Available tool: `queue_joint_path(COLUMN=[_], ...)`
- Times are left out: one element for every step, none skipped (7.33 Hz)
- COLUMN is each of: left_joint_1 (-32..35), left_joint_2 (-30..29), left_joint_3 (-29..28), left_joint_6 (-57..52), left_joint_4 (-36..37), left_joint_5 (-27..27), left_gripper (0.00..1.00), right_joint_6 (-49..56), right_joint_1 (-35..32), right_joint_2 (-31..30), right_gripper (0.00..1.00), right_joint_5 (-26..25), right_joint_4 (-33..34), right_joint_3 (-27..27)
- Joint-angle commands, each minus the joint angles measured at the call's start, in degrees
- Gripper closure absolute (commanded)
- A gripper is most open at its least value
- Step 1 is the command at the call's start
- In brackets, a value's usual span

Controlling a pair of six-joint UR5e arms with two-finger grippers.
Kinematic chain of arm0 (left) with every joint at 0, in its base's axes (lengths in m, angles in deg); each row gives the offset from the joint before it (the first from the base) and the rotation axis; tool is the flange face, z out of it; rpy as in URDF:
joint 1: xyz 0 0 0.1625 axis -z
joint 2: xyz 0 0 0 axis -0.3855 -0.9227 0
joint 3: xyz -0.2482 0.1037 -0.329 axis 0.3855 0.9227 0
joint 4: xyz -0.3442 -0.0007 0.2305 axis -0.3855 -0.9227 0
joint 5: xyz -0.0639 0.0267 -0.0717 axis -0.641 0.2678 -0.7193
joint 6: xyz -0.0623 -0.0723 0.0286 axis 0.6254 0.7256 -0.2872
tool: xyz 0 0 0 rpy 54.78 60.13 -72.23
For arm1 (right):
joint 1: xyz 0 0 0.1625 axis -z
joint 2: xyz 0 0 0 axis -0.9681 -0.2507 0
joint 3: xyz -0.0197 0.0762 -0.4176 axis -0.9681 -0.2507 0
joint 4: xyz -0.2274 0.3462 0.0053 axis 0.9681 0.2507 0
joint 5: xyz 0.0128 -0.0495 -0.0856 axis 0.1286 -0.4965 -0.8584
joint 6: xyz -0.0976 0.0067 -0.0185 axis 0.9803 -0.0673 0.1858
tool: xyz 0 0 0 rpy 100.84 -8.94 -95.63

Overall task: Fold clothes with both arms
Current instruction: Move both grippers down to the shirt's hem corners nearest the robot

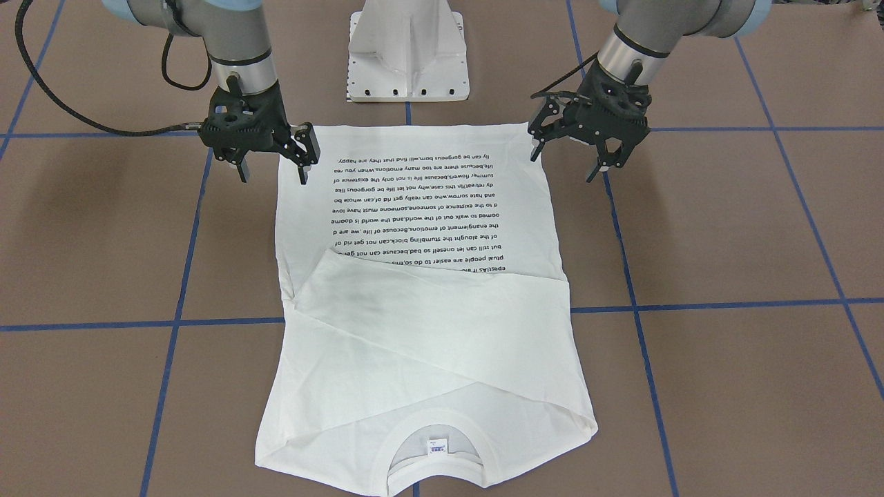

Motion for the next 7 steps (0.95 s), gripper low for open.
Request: queue_joint_path(left_joint_1=[-12.8,-18.0,-22.5,-23.4,-23.5,-23.6,-24.1], left_joint_2=[4.5,5.8,5.9,6.0,6.0,6.1,6.6], left_joint_3=[3.7,3.5,2.8,1.0,-1.1,-1.7,-1.9], left_joint_6=[14.5,20.8,26.2,26.8,26.8,26.6,26.6], left_joint_4=[-0.1,-0.1,0.1,0.4,0.4,0.4,0.4], left_joint_5=[10.7,15.1,19.2,19.7,20.0,20.0,20.0], left_gripper=[0.00,0.00,0.00,0.00,0.00,0.01,0.01], right_joint_6=[-6.2,-9.0,-10.4,-10.4,-10.4,-10.4,-10.5], right_joint_1=[8.0,11.7,13.7,14.0,14.0,14.0,14.1], right_joint_2=[-12.9,-14.6,-14.7,-14.7,-14.7,-14.7,-14.7], right_gripper=[0.00,0.00,0.00,0.00,0.00,0.00,0.00], right_joint_5=[-5.1,-9.1,-11.3,-11.4,-11.4,-11.5,-11.5], right_joint_4=[-6.9,-6.8,-6.8,-6.8,-6.8,-6.8,-6.8], right_joint_3=[8.9,9.2,9.2,9.1,9.1,9.1,9.1])
